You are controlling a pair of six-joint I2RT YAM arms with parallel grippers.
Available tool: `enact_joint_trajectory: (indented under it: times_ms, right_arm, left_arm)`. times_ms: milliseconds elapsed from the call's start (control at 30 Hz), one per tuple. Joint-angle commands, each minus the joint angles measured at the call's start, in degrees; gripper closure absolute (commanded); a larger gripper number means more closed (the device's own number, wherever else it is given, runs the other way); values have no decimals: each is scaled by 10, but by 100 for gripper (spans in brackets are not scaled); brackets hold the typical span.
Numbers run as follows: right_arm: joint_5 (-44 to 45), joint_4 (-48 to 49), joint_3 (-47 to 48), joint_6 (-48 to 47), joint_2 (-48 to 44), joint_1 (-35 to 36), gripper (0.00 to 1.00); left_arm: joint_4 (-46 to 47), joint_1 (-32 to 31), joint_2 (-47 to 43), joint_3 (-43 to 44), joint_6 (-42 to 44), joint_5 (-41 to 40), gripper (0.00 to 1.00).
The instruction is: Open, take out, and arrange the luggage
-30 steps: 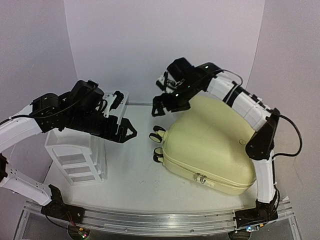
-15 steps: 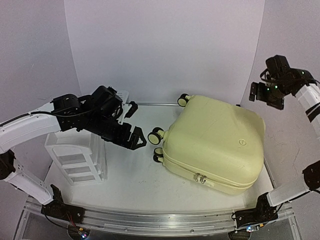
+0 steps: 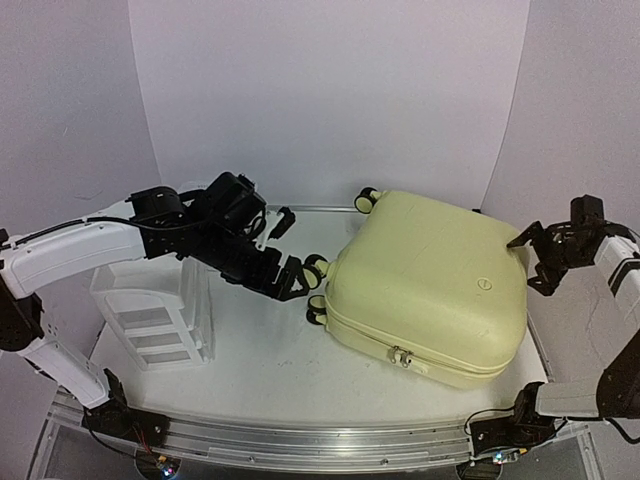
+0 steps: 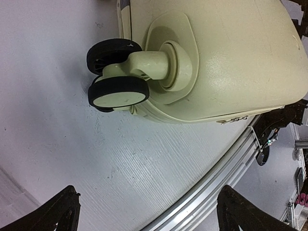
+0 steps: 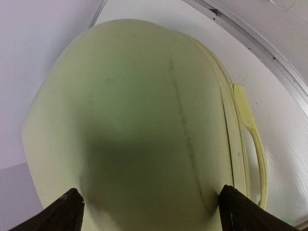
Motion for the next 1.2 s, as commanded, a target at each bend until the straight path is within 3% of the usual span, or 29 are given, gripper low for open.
enact_joint_trajectory:
  times_ms: [0, 167, 300, 533, 633, 933, 1033, 1167]
  right_arm:
    - [-133, 199, -52, 99, 15, 24, 2]
    - [-39, 238, -47, 105, 51, 142, 2]
    - [24, 278, -43, 130, 93, 238, 2]
    - [37, 318, 34, 126, 202, 322, 2]
    - [20, 243, 100, 58, 248, 333, 4]
    - [263, -103, 157, -193, 124, 335, 2]
    - [232, -143, 147, -202, 72, 361, 2]
    - [195, -116, 132, -142, 29, 506, 4]
  left_arm:
    - [40, 2, 18, 21, 3, 5, 1]
    - [114, 14, 67, 0, -25, 70, 3]
    - [121, 50, 92, 8, -58, 57, 8]
    - [119, 117, 111, 7, -46, 41, 13]
    - [108, 123, 103, 10, -26, 18, 13]
    - [103, 123, 41, -37, 10, 57, 4]
    - [93, 123, 8, -41, 32, 53, 1]
    - [64, 127, -7, -6, 67, 36, 1]
